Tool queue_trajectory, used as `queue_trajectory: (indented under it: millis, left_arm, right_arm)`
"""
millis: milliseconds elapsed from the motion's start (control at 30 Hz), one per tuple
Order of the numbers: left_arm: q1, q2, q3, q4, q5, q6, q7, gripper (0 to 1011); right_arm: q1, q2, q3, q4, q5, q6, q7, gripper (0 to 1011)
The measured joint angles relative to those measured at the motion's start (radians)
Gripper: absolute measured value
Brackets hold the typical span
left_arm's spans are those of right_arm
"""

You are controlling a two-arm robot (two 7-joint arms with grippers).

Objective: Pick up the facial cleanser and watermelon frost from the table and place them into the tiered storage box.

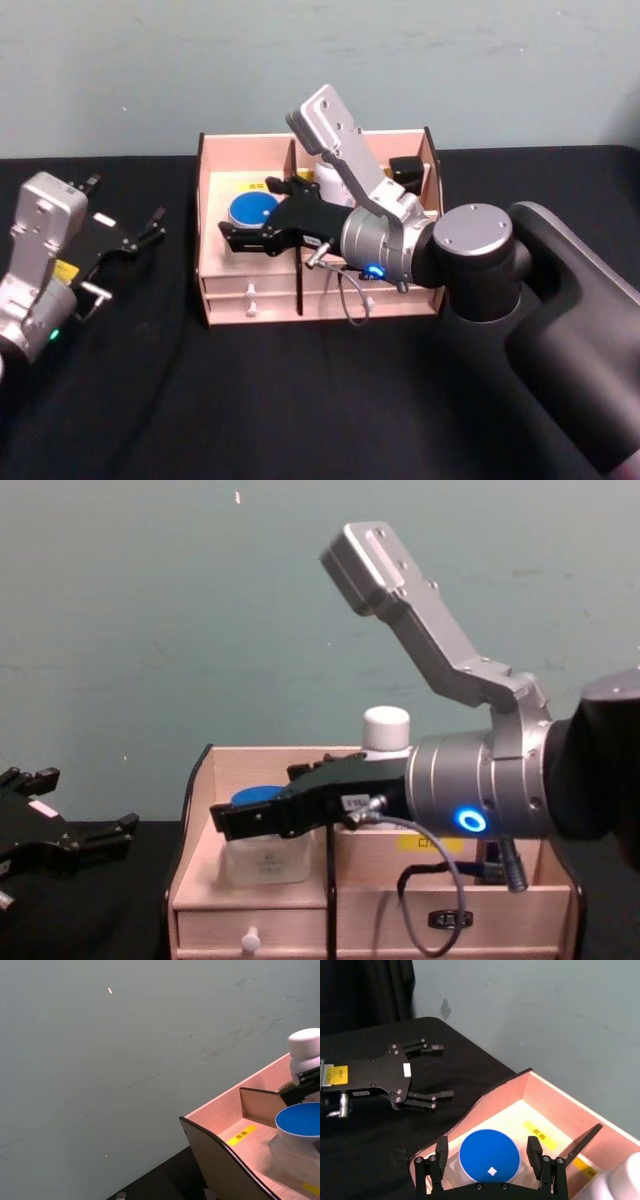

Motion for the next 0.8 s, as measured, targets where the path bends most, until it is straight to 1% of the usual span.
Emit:
queue_trajectory:
  millis: [100,200,233,267,333,433,500,533,633,667,767,800]
  left_arm:
    - [0.000,0.000,0.000,0.000,0.000,0.000,0.000,1001]
    - [0.000,0.000,0.000,0.000,0.000,0.000,0.000,1001]
    - [0.000,0.000,0.000,0.000,0.000,0.000,0.000,1001]
    - [0.000,0.000,0.000,0.000,0.000,0.000,0.000,1001]
    - [0.000,0.000,0.000,0.000,0.000,0.000,0.000,1001]
    - [0.000,0.000,0.000,0.000,0.000,0.000,0.000,1001]
    - [0.000,0.000,0.000,0.000,0.000,0.000,0.000,1001]
    - [0.000,0.000,0.000,0.000,0.000,0.000,0.000,1001]
    - [0.000,0.000,0.000,0.000,0.000,0.000,0.000,1001]
    - [0.000,0.000,0.000,0.000,0.000,0.000,0.000,1001]
    - [0.000,0.000,0.000,0.000,0.000,0.000,0.000,1001]
    - [0.000,0.000,0.000,0.000,0.000,0.000,0.000,1001]
  right_arm:
    - [-0.012,0.010,0.007,-0.026,0.000,-0.015,-0.001,1002]
    - [-0.033,0.030,0.017,-0.075,-0.001,-0.035,-0.005,1002]
    - [-0.033,0.030,0.017,-0.075,-0.001,-0.035,-0.005,1002]
    - [-0.046,0.041,0.022,-0.104,-0.004,-0.042,-0.010,1002]
    - [-0.060,0.052,0.028,-0.134,-0.007,-0.048,-0.017,1002]
    - [-0.111,0.082,0.049,-0.220,-0.016,-0.065,-0.041,1002]
    - [-0.135,0.095,0.060,-0.260,-0.023,-0.073,-0.057,1002]
    - [-0.161,0.106,0.075,-0.297,-0.028,-0.080,-0.072,1002]
    - [-0.208,0.123,0.098,-0.355,-0.037,-0.090,-0.099,1002]
    - [-0.239,0.133,0.115,-0.389,-0.042,-0.096,-0.115,1002]
    - [-0.290,0.150,0.142,-0.438,-0.049,-0.108,-0.140,1002]
    - [-0.320,0.160,0.160,-0.464,-0.053,-0.116,-0.154,1002]
